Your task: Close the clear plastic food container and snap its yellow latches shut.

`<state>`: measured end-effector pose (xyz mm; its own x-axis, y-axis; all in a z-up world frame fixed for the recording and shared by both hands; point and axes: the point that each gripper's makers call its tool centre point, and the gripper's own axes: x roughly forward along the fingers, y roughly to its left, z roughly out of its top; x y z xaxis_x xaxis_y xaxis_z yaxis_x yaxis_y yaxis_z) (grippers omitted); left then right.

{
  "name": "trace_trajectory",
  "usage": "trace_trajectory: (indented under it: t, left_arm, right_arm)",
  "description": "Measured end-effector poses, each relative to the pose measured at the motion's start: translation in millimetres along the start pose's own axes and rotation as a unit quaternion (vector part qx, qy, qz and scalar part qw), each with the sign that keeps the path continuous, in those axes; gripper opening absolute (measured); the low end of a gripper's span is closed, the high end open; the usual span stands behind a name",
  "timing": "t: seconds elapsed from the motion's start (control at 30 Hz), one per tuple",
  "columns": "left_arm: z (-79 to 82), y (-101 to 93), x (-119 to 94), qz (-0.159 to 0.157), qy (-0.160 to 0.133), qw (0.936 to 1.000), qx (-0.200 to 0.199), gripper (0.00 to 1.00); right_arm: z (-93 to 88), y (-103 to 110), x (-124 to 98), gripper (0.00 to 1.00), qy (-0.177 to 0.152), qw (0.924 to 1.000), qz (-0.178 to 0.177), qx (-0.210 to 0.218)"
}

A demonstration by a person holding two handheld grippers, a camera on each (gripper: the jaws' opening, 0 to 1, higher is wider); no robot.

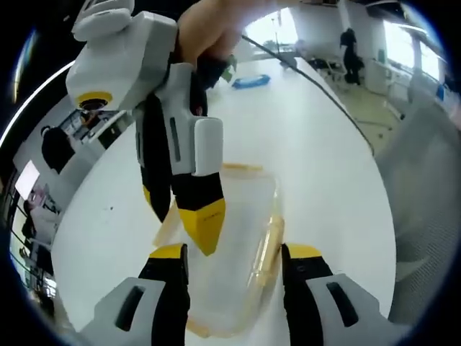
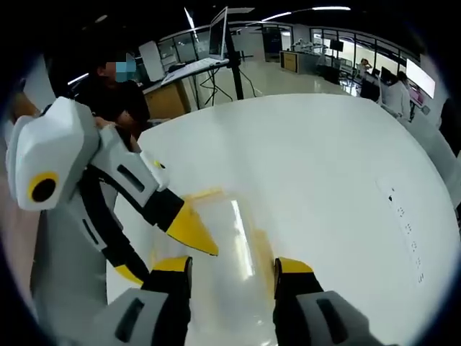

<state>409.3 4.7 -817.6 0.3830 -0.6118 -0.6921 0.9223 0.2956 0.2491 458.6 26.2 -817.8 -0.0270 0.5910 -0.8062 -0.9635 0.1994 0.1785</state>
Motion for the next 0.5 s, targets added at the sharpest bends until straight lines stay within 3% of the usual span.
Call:
trace_trajectory:
  t: [0.4, 0.5]
  left_arm:
    - [-1.3, 1.5, 1.3, 0.004, 0.017, 0.9999, -0.003, 0.49]
    - [-1.3, 1.9, 1.4, 0.000, 0.015, 0.9999, -0.004, 0.49]
  right_arm:
    - [-1.2, -0.4, 3.7, 0.44, 0.060, 0.9977, 0.029, -0.009]
    - [-1.8, 2.0, 4.6, 0.44, 0.089, 0.9954, 0.033, -0.010]
